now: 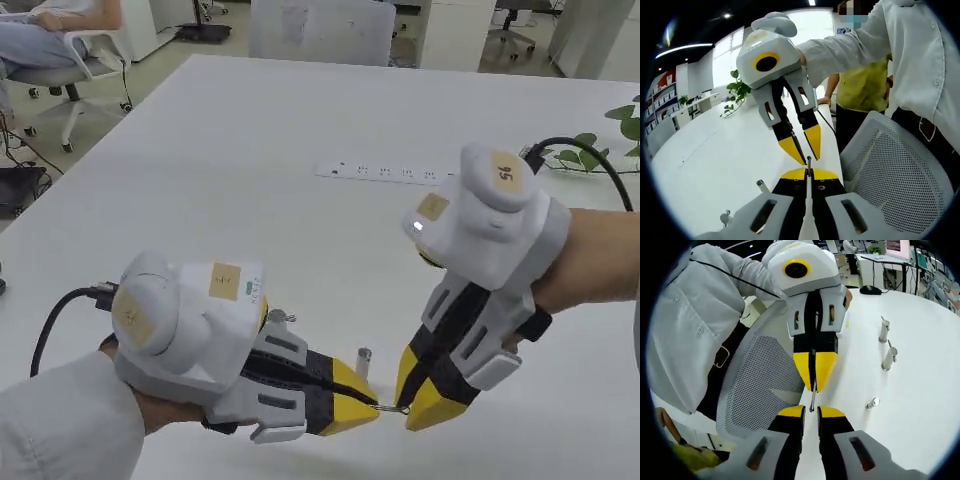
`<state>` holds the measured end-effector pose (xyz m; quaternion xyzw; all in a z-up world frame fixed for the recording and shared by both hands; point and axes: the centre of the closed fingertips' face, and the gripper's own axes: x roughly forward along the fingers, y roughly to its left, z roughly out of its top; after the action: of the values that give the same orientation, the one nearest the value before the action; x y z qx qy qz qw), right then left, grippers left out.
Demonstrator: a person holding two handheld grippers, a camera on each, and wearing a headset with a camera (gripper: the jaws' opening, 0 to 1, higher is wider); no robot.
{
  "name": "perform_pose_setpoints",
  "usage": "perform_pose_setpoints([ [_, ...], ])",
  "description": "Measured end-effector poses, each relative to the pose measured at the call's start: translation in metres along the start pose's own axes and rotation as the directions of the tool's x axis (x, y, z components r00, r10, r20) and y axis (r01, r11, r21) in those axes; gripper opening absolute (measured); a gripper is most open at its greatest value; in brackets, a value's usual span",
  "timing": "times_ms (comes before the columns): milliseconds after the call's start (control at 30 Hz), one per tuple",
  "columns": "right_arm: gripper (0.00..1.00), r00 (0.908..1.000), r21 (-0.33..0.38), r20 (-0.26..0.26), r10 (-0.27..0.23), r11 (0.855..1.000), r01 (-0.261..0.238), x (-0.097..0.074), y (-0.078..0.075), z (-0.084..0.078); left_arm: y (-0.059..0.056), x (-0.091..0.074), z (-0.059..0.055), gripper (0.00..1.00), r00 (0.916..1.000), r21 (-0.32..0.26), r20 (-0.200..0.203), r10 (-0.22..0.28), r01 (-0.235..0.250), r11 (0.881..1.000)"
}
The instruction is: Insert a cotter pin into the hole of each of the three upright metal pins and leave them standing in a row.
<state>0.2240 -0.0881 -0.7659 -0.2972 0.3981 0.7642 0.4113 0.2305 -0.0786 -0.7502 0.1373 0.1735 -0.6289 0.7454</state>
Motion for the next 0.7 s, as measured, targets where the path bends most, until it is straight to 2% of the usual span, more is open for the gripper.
perform_pose_setpoints([
  [133,0.1,0.9999,0.02,0.013,0.007,1.0,-0.007,0.0,0.001,0.002,-0.001,0.002,0.0,0.0,0.9998,0.03,-0.021,-0.005,0.006,1.0],
  [200,0.06,0.9999,0.017,0.004,0.011,1.0,-0.011,0.001,0.004,0.002,0.0,0.002,0.0,0.0,0.9998,0.029,-0.022,-0.002,0.002,1.0],
  [333,0.06,0.9999,0.003,-0.009,-0.01,1.0,0.01,0.001,0.003,0.002,0.003,0.002,-0.001,0.0,0.9998,0.014,-0.021,0.004,-0.004,1.0],
  [400,0.05,0.9989,-0.011,-0.014,-0.044,0.999,0.044,-0.001,-0.003,0.001,0.006,0.002,-0.001,0.0,0.9998,-0.002,-0.015,0.015,-0.015,1.0],
  [467,0.04,0.9952,-0.055,-0.015,-0.096,0.994,0.095,-0.003,-0.01,0.002,0.01,0.002,-0.001,0.0,0.9995,-0.055,-0.002,0.031,-0.031,0.998],
  [533,0.04,0.992,-0.071,-0.016,-0.126,0.99,0.124,-0.004,-0.011,0.002,0.014,0.002,-0.001,0.0,0.999,-0.089,0.008,0.044,-0.043,0.995],
  [567,0.04,0.9891,-0.089,-0.016,-0.146,0.986,0.144,-0.005,-0.012,0.002,0.016,0.002,-0.002,0.0,0.9986,-0.127,0.013,0.051,-0.049,0.991],
  [700,0.04,0.9832,-0.111,-0.023,-0.181,0.978,0.178,-0.007,-0.016,0.001,0.019,0.003,-0.002,0.0,0.9981,-0.132,0.02,0.058,-0.055,0.99],
])
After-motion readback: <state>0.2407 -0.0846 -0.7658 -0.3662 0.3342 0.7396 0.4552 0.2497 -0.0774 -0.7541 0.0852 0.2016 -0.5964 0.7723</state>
